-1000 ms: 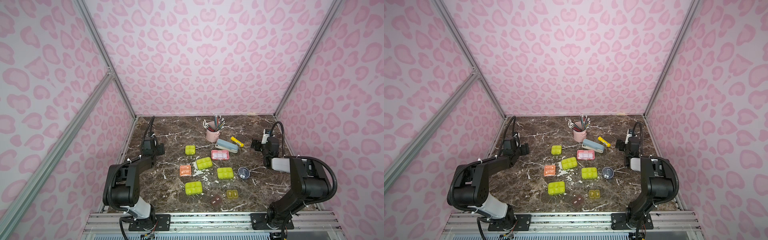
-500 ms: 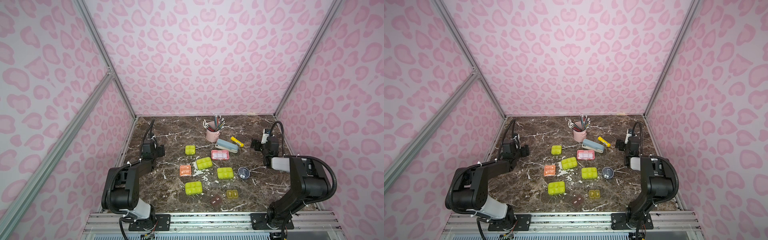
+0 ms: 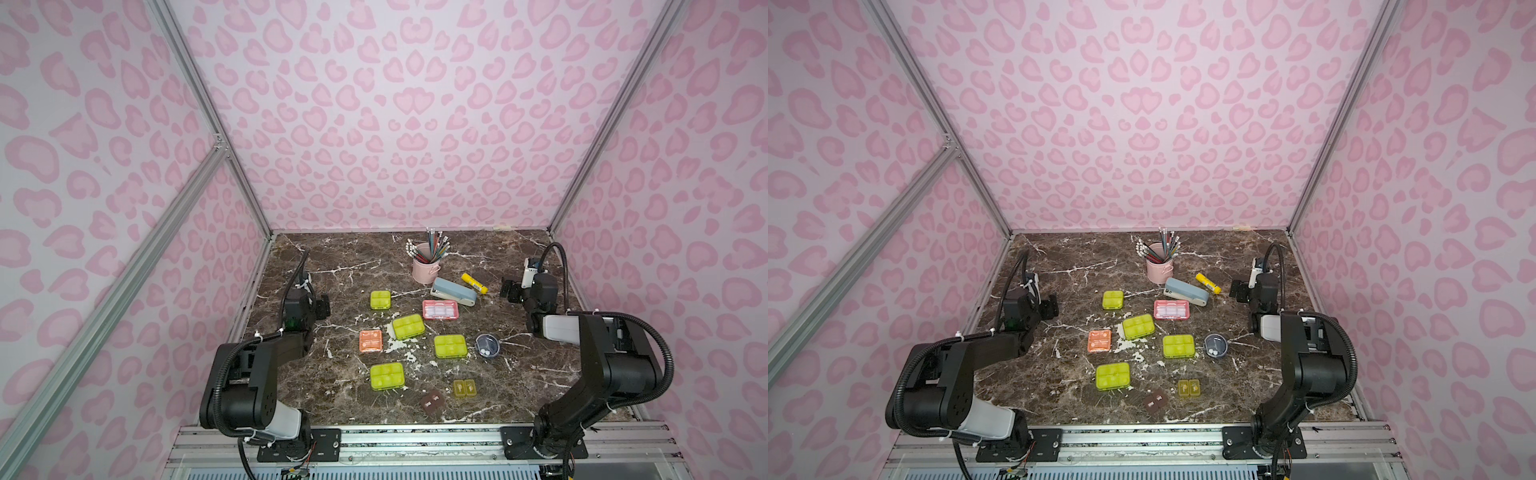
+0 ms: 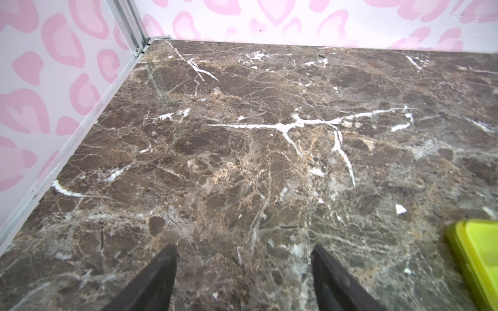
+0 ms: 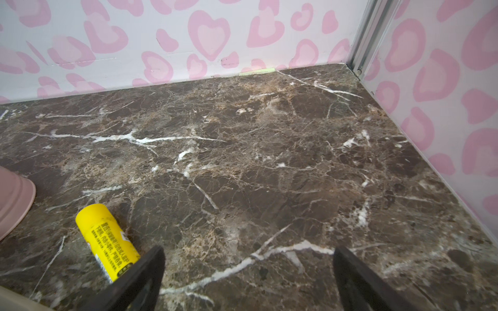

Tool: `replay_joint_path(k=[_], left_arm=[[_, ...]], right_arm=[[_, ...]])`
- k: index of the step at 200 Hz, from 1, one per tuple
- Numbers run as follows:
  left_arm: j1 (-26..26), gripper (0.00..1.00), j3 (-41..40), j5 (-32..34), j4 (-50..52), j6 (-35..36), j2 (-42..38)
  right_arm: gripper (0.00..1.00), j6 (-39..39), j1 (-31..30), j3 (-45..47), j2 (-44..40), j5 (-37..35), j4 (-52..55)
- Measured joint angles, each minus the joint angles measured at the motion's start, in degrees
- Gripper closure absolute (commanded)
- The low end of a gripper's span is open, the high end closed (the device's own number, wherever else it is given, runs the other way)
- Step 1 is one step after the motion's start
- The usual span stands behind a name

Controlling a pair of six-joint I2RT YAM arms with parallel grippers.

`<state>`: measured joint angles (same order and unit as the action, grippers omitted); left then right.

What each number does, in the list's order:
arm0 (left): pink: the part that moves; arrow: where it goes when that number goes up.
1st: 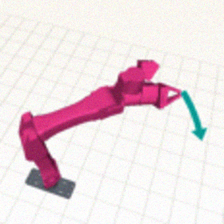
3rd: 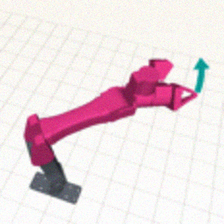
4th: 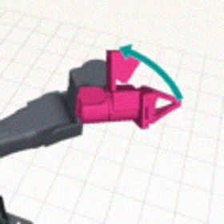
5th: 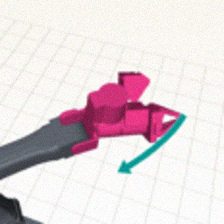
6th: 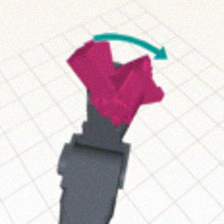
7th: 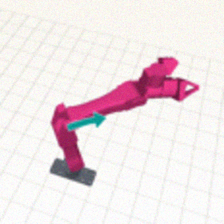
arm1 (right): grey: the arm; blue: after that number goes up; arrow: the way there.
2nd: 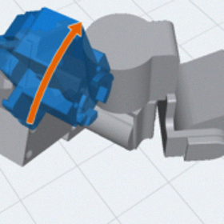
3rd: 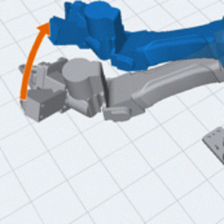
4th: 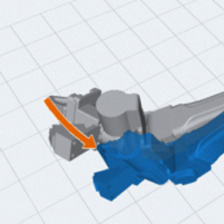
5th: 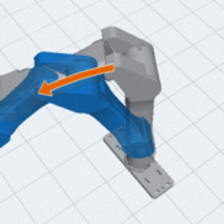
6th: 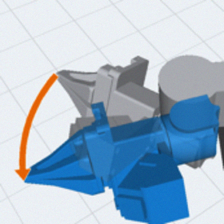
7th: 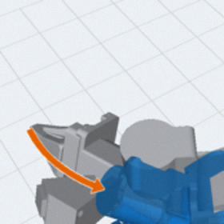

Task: Close pillboxes
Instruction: Reset both arms

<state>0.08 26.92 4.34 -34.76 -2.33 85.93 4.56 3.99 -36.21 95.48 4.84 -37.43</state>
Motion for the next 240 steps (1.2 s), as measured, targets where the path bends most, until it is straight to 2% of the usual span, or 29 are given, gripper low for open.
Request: replay_joint_path(k=[33, 34, 36, 38, 157, 240], left_arm=[[0.4, 0.2, -2.5, -0.1, -5.1, 0.4, 2.0], [0.4, 0.18, -2.5, -0.1, -5.2, 0.5, 2.1], [0.4, 0.04, -2.6, -0.1, -5.3, 0.5, 2.2], [0.4, 0.0, -2.6, -0.1, -5.5, 0.5, 2.2], [2.6, 0.02, -2.0, 1.6, -7.6, 2.3, 2.7], [2.6, 0.02, -2.0, 2.1, -7.6, 2.5, 2.8]], right_arm=[[0.02, -1.0, -0.3, 0.6, -0.4, 1.3, -0.5], [0.02, -1.0, -0.3, 0.7, -0.4, 1.4, -0.4], [0.02, -1.1, -0.3, 0.8, -0.5, 1.5, -0.4], [0.02, -1.2, -0.4, 0.9, -0.7, 1.6, -0.5], [0.02, -2.1, -0.1, 10.6, -6.3, 3.3, -9.9], [0.02, -2.6, -1.6, 17.4, -8.7, 1.2, -19.6]])
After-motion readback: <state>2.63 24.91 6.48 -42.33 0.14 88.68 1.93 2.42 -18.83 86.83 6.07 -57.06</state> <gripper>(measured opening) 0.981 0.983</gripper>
